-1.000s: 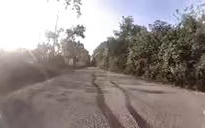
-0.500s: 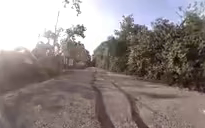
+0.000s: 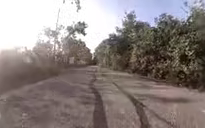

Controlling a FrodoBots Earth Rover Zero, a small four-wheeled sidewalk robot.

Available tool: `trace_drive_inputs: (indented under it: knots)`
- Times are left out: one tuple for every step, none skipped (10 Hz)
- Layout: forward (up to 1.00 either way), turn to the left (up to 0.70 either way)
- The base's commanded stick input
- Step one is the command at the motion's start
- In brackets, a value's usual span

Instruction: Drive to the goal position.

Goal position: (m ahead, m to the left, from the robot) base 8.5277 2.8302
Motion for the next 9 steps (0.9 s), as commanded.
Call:
trace_drive_inputs:
  knots:
    - [0.70,0.00]
    - [0.70,0.00]
    - [0.70,0.00]
    - [0.70,0.00]
    - [0.70,0.00]
    - [0.70,0.00]
    - [0.70,0.00]
    - [0.70,0.00]
    - [0.70,0.00]
